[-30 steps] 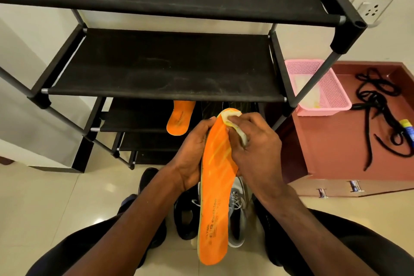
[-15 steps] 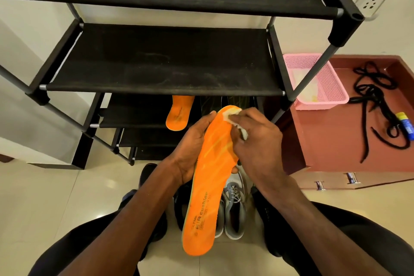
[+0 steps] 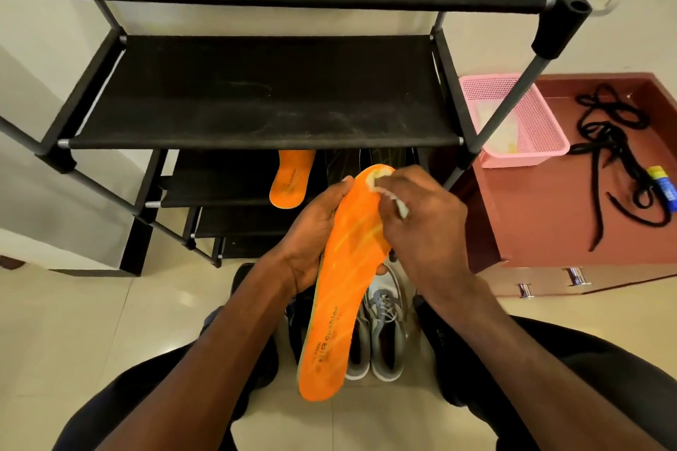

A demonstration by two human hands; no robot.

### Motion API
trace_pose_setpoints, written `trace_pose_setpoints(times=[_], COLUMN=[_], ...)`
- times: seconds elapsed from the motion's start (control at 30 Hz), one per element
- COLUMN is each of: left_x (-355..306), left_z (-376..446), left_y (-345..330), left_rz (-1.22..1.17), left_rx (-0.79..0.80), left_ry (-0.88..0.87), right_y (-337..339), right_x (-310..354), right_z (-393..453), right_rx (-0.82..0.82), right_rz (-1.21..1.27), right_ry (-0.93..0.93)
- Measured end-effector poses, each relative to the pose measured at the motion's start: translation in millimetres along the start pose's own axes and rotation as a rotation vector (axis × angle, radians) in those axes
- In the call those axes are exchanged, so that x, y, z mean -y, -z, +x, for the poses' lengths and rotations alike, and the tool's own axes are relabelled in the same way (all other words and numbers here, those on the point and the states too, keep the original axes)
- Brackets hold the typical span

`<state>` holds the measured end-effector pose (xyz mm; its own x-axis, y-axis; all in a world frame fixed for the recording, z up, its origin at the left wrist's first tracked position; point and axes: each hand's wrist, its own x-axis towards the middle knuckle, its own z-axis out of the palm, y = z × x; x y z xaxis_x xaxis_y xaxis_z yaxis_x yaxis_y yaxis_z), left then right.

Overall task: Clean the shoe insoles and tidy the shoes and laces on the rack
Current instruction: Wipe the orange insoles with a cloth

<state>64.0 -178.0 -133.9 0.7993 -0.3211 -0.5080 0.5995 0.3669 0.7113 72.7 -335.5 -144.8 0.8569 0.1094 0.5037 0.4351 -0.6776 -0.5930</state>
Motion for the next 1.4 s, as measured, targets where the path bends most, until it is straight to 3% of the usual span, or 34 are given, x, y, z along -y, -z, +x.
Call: trace_pose_setpoints(times=[0.07,0.17,0.3,0.43,0.57,0.7,0.8,0.93,1.07,1.2,1.3,1.4], left_x=[-0.6,-3.6,-4.0,-3.2,-1.4,0.3,2.4,5.3,9.1,8.8,7.1,4.4], left_z=[-1.1,-2.8,-5.2,-2.2,-4.0,-2.9,-3.6,0.1,3.3,4.0,-0.2,-2.5], left_y=[-0.8,-3.7,-11.1,-6.0,-9.0,-6.3,-10.0,-8.7,-8.9,-5.9,-9.4,-8.3], left_rz=[-0.01,-0.055,-0.027,-0.068,-0.047,-0.084,-0.069,-0.083,-0.056,-0.075,0.015,0.015], left_rx=[-0.018,-0.043,-0.031,-0.041,-0.006,-0.066,-0.037,-0.052,-0.03,-0.016,0.054,0.014], left_ry=[-0.012,-0.037,-0.035,-0.039,-0.035,-0.048,-0.045,-0.068,-0.061,-0.089,-0.05,-0.11], right_y=[-0.2,-4.2,5.5,-3.9,-0.2,-7.3,-0.7,-5.9,-0.6,-2.7,-0.9,-4.7], right_x=[3.6,15.0,-0.9,14.2,0.6,15.6,-0.4,11.6,0.5,11.9,1.5,14.1], right_z=[1.9,-6.7,5.2,-9.2,2.7,-7.7,2.2,-5.9,2.1,-3.9,2.2,-2.0], right_rx=[-0.004,0.134,-0.048,0.118,-0.049,0.104,-0.032,0.082,-0.059,0.025,-0.119,0.011], right_rz=[0.002,0.072,0.001,0.079,0.024,0.102,0.034,0.118,0.088,0.149,0.138,0.224], right_ry=[-0.024,0.098,-0.089,0.069,-0.064,0.079,-0.094,0.025,-0.126,-0.024,-0.213,-0.116])
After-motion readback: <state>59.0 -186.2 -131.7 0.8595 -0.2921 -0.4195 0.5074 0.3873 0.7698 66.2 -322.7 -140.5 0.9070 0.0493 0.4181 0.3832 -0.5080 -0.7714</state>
